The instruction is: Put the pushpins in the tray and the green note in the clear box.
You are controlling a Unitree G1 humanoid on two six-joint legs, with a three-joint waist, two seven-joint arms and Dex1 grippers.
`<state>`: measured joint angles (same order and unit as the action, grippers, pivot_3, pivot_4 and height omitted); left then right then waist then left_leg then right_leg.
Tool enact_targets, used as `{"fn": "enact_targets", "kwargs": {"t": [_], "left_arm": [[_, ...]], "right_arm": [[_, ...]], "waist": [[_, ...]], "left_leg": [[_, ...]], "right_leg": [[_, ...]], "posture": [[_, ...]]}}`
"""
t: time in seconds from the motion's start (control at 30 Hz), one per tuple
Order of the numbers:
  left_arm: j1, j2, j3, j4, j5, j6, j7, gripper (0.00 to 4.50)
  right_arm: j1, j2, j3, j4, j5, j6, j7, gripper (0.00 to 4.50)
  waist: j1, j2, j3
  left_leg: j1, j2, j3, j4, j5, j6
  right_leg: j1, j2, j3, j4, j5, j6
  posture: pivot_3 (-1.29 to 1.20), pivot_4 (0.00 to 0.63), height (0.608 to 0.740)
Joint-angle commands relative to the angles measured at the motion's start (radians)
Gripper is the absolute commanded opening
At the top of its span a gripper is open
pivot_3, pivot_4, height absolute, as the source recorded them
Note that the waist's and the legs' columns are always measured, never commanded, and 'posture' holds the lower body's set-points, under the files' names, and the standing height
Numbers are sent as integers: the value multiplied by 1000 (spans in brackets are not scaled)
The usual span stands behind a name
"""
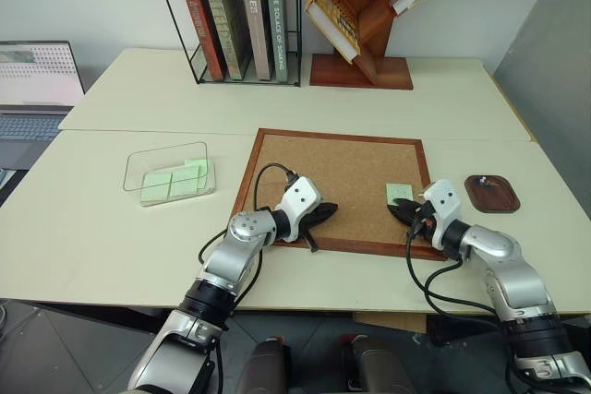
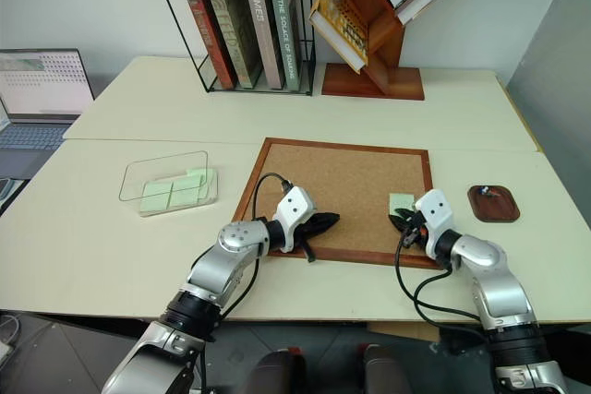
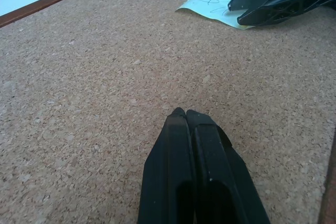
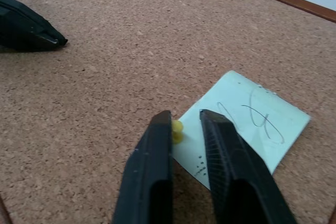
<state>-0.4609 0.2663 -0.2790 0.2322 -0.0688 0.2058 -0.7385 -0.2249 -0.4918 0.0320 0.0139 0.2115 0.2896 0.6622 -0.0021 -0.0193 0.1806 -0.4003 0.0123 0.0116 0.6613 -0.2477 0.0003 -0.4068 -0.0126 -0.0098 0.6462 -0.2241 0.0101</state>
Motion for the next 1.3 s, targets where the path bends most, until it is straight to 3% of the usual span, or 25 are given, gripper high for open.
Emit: {"fn": "enact_targets", "kwargs": {"t": [0.03, 0.53, 0.83, 1.1, 1.3], "left_arm": [[24, 0, -16, 8, 22, 10, 2, 0], [0, -26, 19, 16, 16, -24, 54, 0], [-28, -56, 135, -122, -136, 137, 62, 0], [15, -97, 301, -314, -462, 487, 74, 1285], [26, -138, 345, -345, -587, 621, 115, 2334]], "right_arm": [[0, -16, -17, -20, -10, -18, 4, 25], [-25, -92, -3, -209, -28, -57, 77, 25], [-37, -115, 56, -216, -128, -168, 82, 25], [-65, -120, 84, -177, -212, -278, 66, 0], [-98, -119, 98, -154, -251, -346, 67, 0]], "waist": [[0, 0, 0], [1, 0, 0], [0, -2, 1], [0, -3, 2], [0, -3, 2]], "left_leg": [[0, 0, 0, 0, 0, 0], [0, 0, -1, 0, 0, 0], [-2, 0, 0, 0, 0, 0], [-3, 0, 0, 0, 0, 0], [-2, -1, 0, 0, 0, 0]], "right_leg": [[0, 0, 0, 0, 0, 0], [0, 0, 0, 0, 0, 0], [-2, 0, 0, -1, 0, 0], [-3, 0, 0, 0, -1, 1], [-2, -1, 0, 0, -1, 1]], "posture": [[0, 150, 740], [0, 150, 740], [0, 150, 740], [0, 150, 740], [0, 150, 740]]}}
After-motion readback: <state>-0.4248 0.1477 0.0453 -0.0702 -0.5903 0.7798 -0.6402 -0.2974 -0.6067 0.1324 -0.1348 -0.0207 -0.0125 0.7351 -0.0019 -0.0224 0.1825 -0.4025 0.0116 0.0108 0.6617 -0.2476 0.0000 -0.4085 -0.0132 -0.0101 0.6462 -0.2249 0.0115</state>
